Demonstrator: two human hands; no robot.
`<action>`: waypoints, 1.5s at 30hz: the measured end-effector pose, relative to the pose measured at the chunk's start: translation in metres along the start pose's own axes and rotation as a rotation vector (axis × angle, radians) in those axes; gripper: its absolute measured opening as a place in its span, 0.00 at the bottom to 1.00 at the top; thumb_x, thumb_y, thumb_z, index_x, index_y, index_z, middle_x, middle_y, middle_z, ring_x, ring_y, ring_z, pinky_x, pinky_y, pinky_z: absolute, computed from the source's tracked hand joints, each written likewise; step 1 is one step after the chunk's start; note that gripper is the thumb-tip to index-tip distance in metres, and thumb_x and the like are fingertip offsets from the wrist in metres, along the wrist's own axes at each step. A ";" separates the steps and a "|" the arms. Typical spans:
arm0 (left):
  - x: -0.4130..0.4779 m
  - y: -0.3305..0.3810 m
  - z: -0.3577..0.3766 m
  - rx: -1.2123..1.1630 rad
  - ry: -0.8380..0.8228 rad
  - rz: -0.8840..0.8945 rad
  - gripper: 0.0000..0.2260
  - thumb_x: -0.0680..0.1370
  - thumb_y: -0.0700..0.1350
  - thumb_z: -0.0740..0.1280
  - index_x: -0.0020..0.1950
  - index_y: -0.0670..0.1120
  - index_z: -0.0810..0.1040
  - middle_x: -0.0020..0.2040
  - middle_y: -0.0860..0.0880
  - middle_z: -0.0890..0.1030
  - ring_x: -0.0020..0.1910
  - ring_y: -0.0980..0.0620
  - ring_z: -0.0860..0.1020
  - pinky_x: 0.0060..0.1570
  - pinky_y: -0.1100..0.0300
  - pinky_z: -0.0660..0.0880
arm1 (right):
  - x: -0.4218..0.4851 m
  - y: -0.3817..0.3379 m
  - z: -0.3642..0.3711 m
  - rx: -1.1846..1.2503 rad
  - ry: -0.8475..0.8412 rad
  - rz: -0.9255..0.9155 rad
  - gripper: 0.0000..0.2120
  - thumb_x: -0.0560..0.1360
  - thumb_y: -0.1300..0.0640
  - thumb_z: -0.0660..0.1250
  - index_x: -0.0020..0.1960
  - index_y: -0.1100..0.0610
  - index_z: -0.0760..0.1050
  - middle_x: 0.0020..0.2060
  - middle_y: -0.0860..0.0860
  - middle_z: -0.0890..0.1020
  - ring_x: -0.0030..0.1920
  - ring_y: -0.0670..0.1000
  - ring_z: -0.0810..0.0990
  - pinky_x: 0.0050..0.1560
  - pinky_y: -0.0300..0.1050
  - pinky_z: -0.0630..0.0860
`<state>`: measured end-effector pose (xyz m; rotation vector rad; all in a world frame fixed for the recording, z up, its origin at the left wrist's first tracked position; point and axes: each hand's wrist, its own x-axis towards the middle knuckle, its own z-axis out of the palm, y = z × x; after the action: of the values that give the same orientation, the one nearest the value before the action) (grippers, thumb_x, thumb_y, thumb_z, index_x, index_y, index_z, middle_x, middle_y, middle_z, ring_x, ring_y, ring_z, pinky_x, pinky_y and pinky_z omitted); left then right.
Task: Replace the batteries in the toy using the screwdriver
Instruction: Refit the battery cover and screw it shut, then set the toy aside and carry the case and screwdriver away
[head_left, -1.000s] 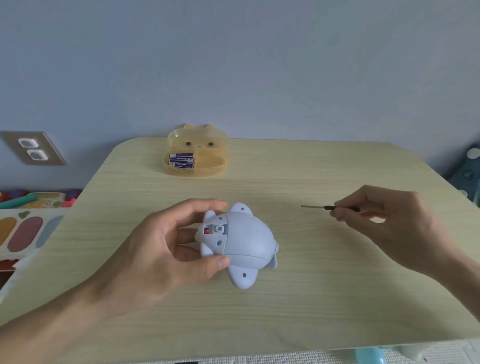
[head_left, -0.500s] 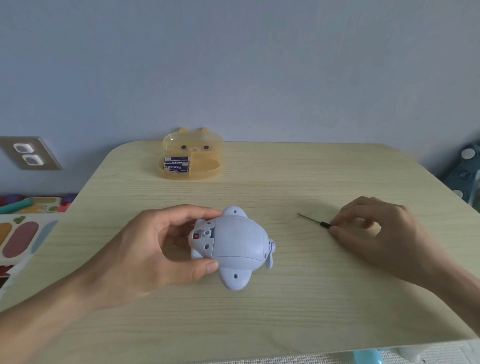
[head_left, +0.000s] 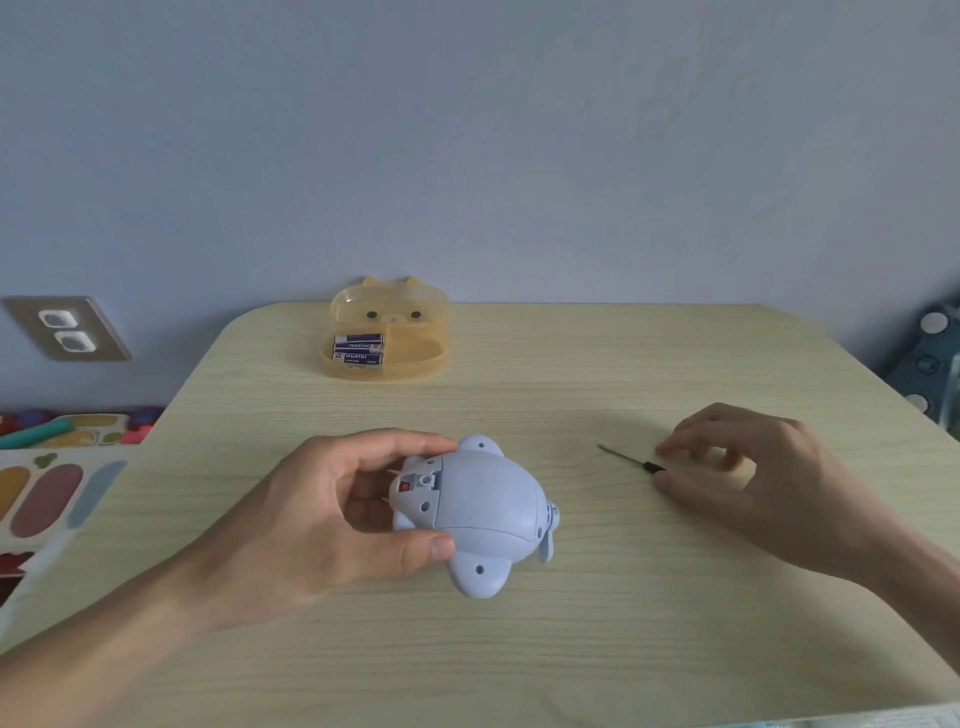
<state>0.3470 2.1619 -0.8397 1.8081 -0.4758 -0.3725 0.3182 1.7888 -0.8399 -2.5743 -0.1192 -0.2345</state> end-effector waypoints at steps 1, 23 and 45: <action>0.000 0.000 0.000 0.004 0.005 0.004 0.26 0.65 0.48 0.84 0.61 0.61 0.84 0.60 0.50 0.88 0.57 0.47 0.88 0.60 0.52 0.84 | 0.000 -0.001 -0.001 -0.007 -0.003 -0.001 0.05 0.70 0.47 0.79 0.45 0.42 0.85 0.50 0.35 0.82 0.48 0.42 0.79 0.46 0.29 0.73; 0.022 -0.007 -0.206 0.016 0.423 -0.041 0.47 0.52 0.60 0.89 0.69 0.47 0.82 0.63 0.49 0.87 0.61 0.50 0.87 0.54 0.61 0.84 | 0.014 -0.012 -0.010 -0.085 -0.095 0.138 0.23 0.60 0.17 0.63 0.44 0.30 0.82 0.46 0.31 0.84 0.48 0.39 0.82 0.37 0.41 0.78; 0.077 -0.064 -0.210 -0.104 0.333 -0.132 0.25 0.83 0.37 0.68 0.79 0.48 0.72 0.71 0.45 0.81 0.67 0.48 0.83 0.66 0.53 0.80 | 0.177 -0.107 0.103 0.224 -0.277 0.087 0.62 0.56 0.37 0.86 0.81 0.47 0.57 0.70 0.45 0.78 0.72 0.51 0.73 0.72 0.52 0.71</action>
<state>0.5231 2.3135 -0.8439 1.7610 -0.1029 -0.1762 0.4919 1.9410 -0.8371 -2.3683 -0.1273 0.1604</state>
